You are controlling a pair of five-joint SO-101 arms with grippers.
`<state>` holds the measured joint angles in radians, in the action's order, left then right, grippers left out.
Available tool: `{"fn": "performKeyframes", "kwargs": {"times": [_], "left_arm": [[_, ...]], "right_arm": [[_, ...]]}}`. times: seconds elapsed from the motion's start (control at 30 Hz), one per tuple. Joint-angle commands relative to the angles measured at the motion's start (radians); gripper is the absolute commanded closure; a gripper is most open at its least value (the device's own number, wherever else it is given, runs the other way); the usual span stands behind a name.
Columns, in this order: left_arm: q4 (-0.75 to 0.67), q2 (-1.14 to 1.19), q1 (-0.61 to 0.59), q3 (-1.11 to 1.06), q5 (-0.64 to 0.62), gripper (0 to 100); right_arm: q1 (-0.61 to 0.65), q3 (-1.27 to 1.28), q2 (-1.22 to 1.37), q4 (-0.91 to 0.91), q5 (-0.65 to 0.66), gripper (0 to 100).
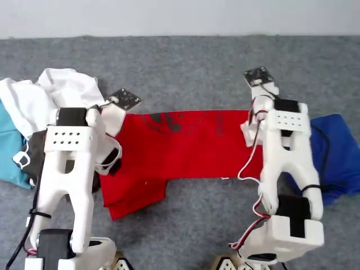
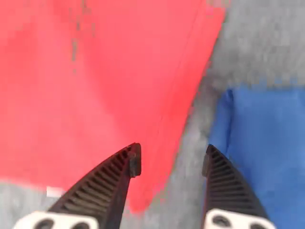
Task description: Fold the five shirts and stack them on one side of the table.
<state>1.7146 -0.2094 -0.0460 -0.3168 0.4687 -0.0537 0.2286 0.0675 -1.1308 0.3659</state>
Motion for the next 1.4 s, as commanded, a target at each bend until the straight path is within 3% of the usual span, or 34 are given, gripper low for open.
{"fn": "performKeyframes", "kwargs": {"times": [0.0,0.3,0.53,0.83,1.03,1.23,1.37], "left_arm": [[0.003,-0.028,0.009,0.045,0.008,89],[0.006,-0.028,0.011,0.041,0.006,89],[0.003,-0.026,0.011,0.041,0.006,89],[0.003,-0.026,0.009,0.039,0.005,89],[0.003,-0.026,0.009,0.039,0.003,89],[0.002,-0.026,0.008,0.027,-0.109,88],[-0.017,-0.026,0.014,-0.036,-0.112,88]], "right_arm": [[0.053,0.060,-0.033,0.168,-0.037,78.3],[0.079,0.247,-0.027,0.519,-0.063,78.3],[0.079,0.213,0.186,0.757,-0.061,78.3],[0.079,-0.106,0.266,0.605,-0.063,78.3],[0.079,-0.130,0.255,0.585,-0.061,78.3],[0.076,-0.198,0.206,0.268,-0.061,78.1],[0.064,-0.218,0.232,0.182,-0.058,78.0]]}}
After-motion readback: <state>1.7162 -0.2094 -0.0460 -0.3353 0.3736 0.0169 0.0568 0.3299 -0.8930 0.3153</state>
